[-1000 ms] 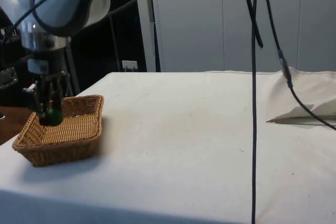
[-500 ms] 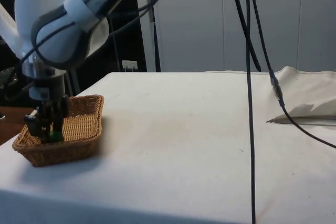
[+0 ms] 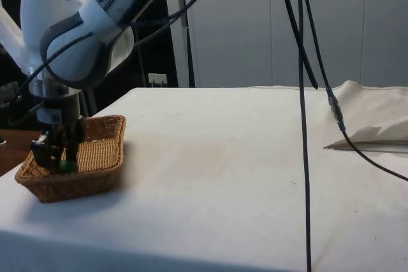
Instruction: Pick up the ball and place it into the basket.
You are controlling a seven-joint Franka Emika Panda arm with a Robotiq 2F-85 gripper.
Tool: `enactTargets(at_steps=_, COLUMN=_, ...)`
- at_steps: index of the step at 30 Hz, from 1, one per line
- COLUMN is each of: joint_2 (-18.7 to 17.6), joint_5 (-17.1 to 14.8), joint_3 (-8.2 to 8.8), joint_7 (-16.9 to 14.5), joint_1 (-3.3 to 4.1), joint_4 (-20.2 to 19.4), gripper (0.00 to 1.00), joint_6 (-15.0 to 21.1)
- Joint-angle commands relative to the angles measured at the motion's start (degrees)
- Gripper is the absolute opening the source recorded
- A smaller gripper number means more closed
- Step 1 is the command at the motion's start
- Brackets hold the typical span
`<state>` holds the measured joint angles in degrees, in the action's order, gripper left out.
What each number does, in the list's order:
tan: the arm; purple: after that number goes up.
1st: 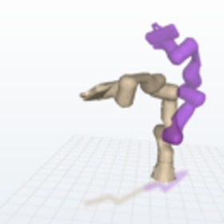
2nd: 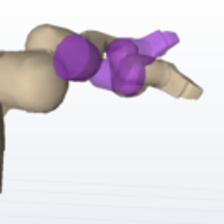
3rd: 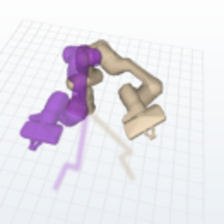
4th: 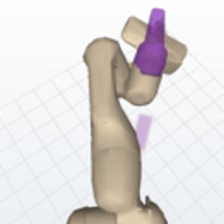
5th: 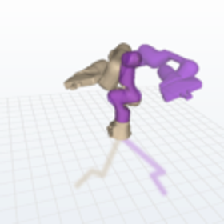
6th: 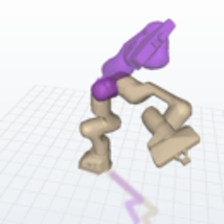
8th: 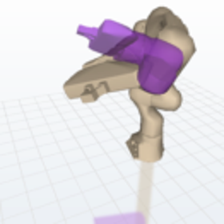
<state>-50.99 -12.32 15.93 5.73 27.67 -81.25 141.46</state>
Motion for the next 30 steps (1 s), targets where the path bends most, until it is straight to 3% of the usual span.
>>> enactTargets(at_steps=1, joint_2=0.29, joint_5=-0.11, joint_3=-0.06, joint_7=-0.17, joint_1=-0.06, joint_4=-0.29, gripper=0.14, joint_6=0.0)
enactTargets(at_steps=2, joint_2=0.29, joint_5=-0.11, joint_3=-0.06, joint_7=-0.17, joint_1=-0.06, joint_4=-0.29, gripper=0.35, joint_6=0.0)
enactTargets(at_steps=9, joint_2=0.0, joint_5=0.0, joint_3=0.11, joint_7=-0.06, joint_1=0.0, joint_4=0.0, gripper=0.95, joint_6=0.0)
enactTargets(at_steps=10, joint_2=0.34, joint_5=-0.06, joint_3=0.06, joint_7=-0.17, joint_1=-0.06, joint_4=-0.34, gripper=1.0, joint_6=0.0)
enactTargets(at_steps=17, joint_2=0.06, joint_5=0.0, joint_3=0.11, joint_7=-0.06, joint_1=0.0, joint_4=0.0, gripper=1.0, joint_6=0.0)
enactTargets(at_steps=30, joint_2=7.45, joint_5=1.6, joint_3=0.46, joint_7=-0.11, joint_1=0.52, joint_4=-4.24, gripper=1.0, joint_6=-2.92)
